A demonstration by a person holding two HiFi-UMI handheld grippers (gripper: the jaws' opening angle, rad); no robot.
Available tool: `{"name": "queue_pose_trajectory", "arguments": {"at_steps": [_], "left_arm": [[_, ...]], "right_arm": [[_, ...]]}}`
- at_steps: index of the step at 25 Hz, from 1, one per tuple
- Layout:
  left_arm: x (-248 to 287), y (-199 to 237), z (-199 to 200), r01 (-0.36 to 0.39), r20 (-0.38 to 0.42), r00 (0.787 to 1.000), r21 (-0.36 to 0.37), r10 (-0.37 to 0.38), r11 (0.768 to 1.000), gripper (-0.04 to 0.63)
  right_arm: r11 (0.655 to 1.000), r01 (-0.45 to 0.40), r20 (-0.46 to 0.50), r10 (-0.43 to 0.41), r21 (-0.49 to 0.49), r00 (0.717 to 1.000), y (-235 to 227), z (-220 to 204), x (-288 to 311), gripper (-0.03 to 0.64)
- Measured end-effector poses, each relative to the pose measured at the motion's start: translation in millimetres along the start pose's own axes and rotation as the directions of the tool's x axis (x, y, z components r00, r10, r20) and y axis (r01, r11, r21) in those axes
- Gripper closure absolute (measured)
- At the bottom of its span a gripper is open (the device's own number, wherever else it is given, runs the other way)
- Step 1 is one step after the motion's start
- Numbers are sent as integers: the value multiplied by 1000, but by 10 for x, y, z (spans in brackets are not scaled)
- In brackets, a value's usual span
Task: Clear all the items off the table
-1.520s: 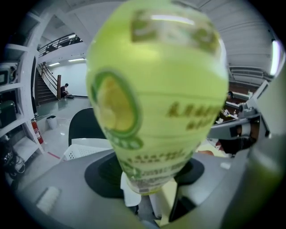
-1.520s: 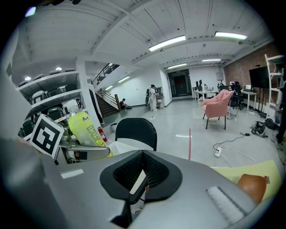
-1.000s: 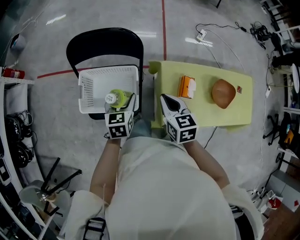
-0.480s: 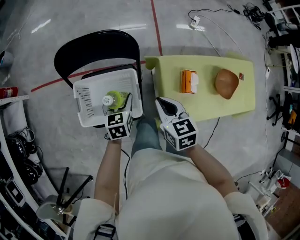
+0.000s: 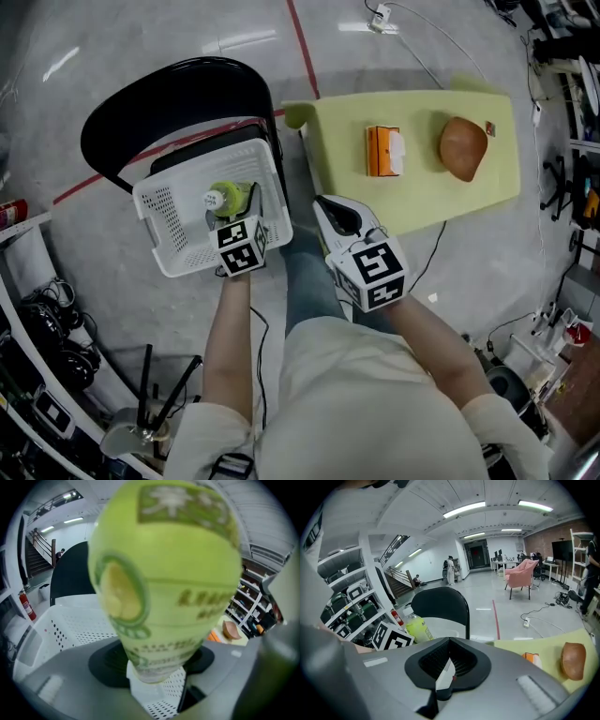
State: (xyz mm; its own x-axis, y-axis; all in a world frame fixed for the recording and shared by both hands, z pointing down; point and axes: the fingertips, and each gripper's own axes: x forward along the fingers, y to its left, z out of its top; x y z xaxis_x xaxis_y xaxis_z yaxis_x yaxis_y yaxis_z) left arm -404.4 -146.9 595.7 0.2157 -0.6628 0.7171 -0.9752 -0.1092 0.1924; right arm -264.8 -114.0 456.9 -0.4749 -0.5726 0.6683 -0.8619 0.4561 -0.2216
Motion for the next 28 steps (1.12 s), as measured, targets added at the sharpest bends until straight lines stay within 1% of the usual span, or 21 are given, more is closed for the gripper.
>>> {"name": "queue_pose_trajectory", "arguments": {"at_steps": [6, 16, 23, 28], "left_arm": [[353, 59, -148, -7, -30, 1000, 22, 7, 1000, 305], [804, 133, -287, 6, -25, 1000, 66, -5, 998, 304], [1108, 161, -451, 4, -23, 1000, 108, -1, 994, 303], [1291, 206, -558, -4, -21, 1000, 98, 7, 995, 304]], "right_arm": [[999, 24, -24, -23, 33, 999, -103, -106, 149, 618], [996, 18, -66, -13, 86, 998, -41, -310, 490, 618], [995, 24, -82, -16, 96, 996, -38, -386, 618, 618], [994, 35, -112, -23, 103, 993, -75, -519, 670, 618]]}}
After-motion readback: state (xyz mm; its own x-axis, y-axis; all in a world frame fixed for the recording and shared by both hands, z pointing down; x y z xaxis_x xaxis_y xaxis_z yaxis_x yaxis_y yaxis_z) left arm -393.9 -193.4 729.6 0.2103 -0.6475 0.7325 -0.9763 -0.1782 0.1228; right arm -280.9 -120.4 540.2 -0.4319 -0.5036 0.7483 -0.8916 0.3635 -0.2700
